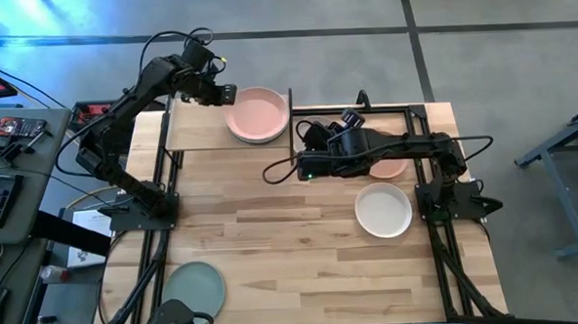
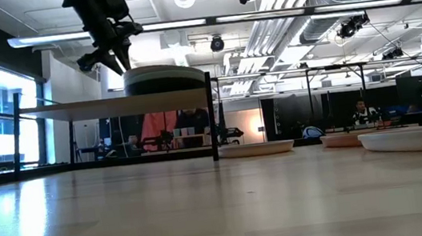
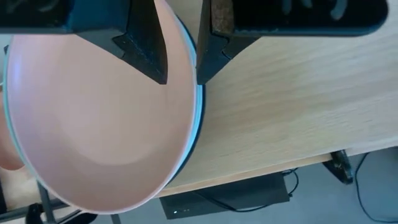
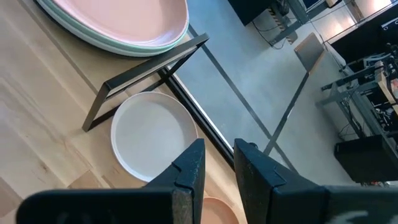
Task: Place and stack plates onto a shelf
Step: Put the bottom white plate on the shelf
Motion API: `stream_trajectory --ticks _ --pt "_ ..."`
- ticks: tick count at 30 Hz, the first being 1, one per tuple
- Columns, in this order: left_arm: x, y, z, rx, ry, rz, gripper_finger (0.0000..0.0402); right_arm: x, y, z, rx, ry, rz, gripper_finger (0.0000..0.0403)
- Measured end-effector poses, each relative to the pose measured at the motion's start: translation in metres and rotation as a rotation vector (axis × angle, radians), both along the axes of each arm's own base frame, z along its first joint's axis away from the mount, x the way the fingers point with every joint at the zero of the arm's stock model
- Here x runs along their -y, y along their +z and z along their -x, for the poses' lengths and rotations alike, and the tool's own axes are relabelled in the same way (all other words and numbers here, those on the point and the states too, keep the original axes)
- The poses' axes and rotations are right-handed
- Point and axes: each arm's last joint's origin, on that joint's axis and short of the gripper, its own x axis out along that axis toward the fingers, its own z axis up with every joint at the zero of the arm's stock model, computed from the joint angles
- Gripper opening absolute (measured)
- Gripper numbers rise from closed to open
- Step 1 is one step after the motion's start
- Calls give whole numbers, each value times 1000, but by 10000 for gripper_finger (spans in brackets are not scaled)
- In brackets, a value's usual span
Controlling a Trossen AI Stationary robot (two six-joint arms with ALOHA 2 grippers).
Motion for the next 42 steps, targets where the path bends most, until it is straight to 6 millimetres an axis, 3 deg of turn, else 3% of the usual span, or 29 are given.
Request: stream_trajectory --ticks 15,23,34,42 --pt "11 1 -14 25 -144 -5 74 -1 0 -1 14 5 -24 67" --pt "30 9 -11 23 -218 16 74 -2 -1 -2 17 16 -75 67" --pt "92 42 5 65 -356 3 74 -1 -4 -7 48 55 -288 67" --pt "145 48 11 18 -541 58 74 -5 -6 -14 119 83 -454 67"
